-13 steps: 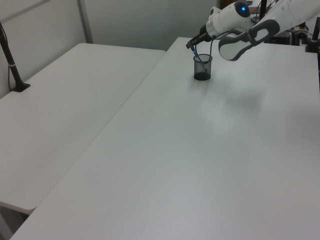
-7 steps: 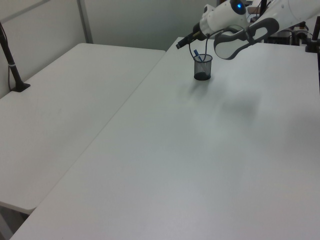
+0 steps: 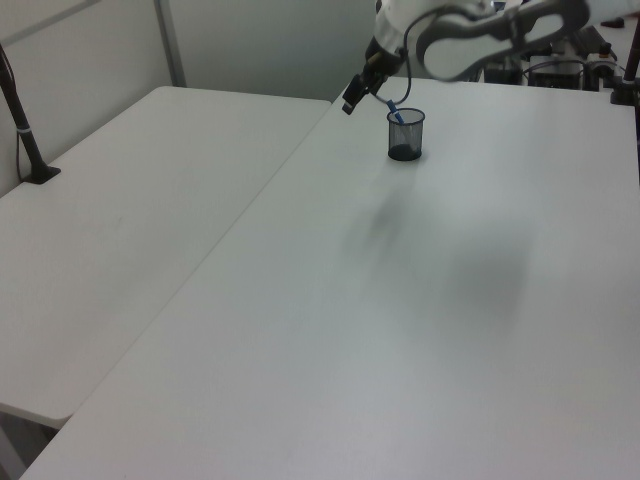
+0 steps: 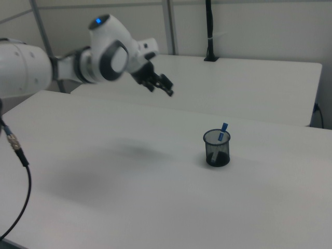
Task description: Insert the marker
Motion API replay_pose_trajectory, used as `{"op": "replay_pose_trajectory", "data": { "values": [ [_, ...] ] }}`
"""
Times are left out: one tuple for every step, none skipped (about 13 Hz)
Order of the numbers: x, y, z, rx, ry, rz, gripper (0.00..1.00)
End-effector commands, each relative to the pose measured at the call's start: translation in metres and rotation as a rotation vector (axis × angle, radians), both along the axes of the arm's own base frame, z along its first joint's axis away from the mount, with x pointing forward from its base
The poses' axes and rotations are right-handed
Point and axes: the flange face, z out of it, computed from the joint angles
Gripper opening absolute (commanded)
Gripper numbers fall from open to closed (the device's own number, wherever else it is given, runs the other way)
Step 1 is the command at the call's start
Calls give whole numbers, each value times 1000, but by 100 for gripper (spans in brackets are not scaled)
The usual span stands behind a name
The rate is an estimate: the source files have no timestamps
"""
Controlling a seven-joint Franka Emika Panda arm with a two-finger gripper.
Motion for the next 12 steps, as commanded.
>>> {"op": "replay_pose_trajectory", "data": {
  "values": [
    [-51, 32, 35, 13, 192, 26, 100],
    [-62, 38, 41, 4, 255, 56, 100],
    [-74, 43, 46, 1, 322, 98, 100],
    [-86, 53, 48, 10, 387, 148, 100],
    [-95, 46, 52, 33, 423, 161, 100],
    [-103, 43, 62, 47, 430, 167, 100],
    [-111, 37, 68, 55, 439, 161, 100],
    [-117, 29, 76, 61, 440, 147, 100],
    [-123, 24, 83, 66, 444, 137, 100],
    [-129, 16, 90, 73, 452, 120, 100],
    [-135, 11, 96, 86, 456, 110, 100],
    [-138, 10, 95, 109, 465, 105, 100]
  ]
}}
